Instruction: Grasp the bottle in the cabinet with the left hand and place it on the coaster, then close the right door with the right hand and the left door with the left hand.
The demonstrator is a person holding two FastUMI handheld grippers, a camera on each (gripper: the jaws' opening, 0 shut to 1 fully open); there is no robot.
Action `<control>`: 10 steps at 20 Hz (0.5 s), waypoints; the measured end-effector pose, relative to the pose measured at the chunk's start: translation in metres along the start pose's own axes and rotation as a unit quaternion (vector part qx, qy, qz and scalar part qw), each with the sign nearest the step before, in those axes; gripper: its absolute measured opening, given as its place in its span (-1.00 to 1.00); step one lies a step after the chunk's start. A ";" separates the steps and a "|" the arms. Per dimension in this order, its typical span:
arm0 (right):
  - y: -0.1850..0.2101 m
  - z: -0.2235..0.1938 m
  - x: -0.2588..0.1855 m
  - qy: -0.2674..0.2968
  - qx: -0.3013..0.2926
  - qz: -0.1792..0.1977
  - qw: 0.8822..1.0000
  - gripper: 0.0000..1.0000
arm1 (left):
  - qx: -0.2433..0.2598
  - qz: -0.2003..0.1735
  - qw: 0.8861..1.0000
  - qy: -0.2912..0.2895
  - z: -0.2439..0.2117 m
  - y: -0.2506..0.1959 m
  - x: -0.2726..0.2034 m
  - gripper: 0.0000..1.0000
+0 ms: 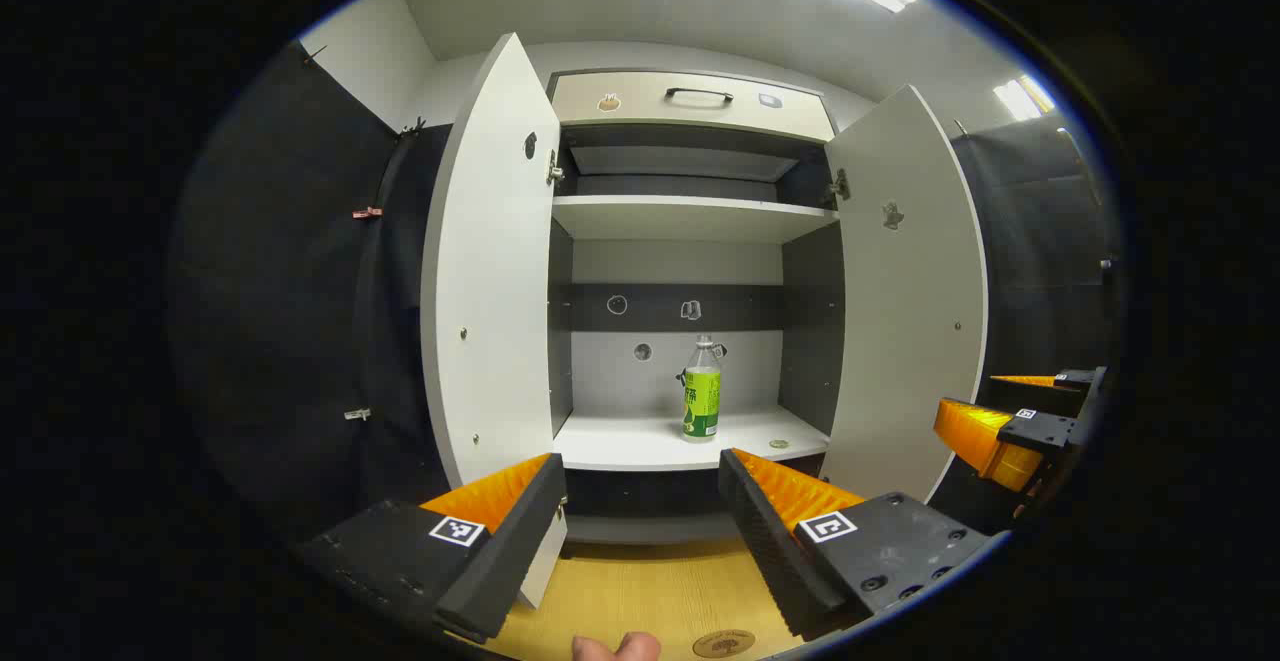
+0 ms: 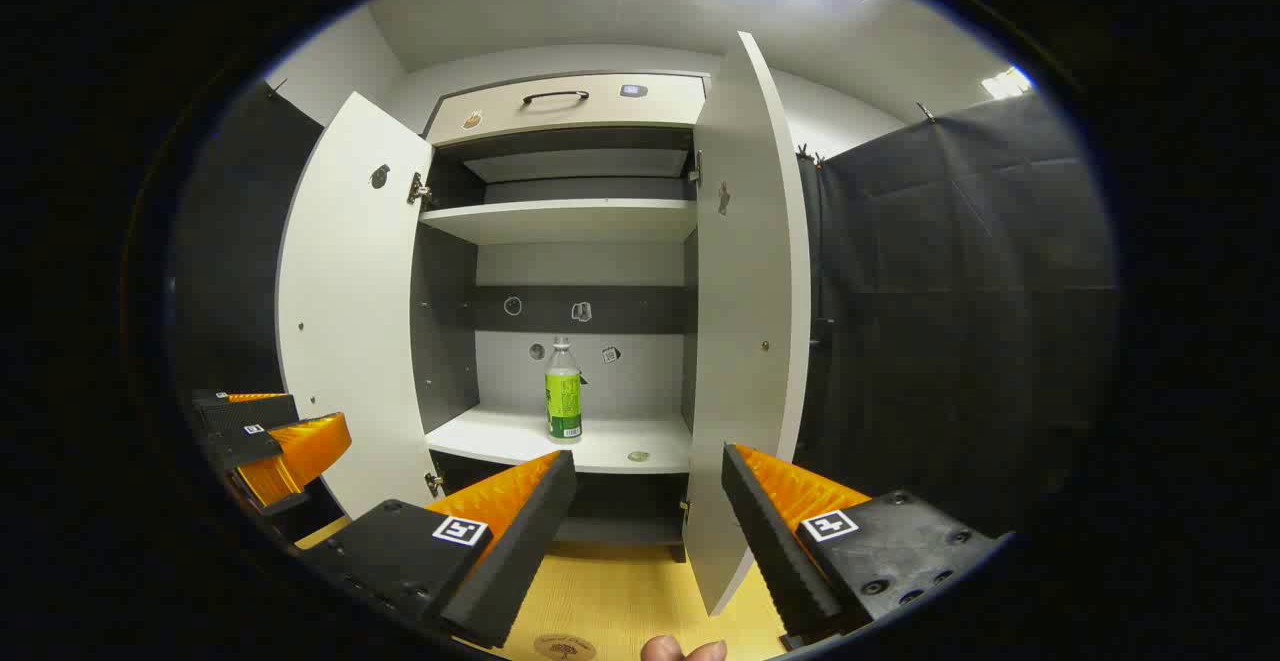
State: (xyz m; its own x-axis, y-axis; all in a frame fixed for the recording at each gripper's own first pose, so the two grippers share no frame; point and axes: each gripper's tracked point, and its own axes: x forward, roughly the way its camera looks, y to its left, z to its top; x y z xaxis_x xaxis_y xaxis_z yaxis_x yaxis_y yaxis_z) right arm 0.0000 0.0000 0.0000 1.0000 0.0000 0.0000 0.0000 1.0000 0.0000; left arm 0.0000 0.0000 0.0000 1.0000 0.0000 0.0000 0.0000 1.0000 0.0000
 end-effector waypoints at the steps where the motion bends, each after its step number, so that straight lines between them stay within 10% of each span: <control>1: 0.000 0.000 0.001 -0.001 -0.001 -0.001 1.000 0.95 | 0.000 0.000 1.000 -0.001 0.000 0.000 0.000 0.96; 10: -0.002 0.001 0.005 -0.002 0.002 -0.003 1.000 0.95 | 0.008 0.005 1.000 -0.002 0.001 0.002 0.002 0.96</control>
State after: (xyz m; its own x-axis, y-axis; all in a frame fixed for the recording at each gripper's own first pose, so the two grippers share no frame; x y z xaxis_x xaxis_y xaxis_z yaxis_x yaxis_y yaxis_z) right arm 0.0050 -0.0024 0.0014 1.0000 -0.0060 0.0041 0.0060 1.0000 0.0032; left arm 0.0016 0.0021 0.0015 0.9999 0.0107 0.0042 -0.0108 0.9998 0.0165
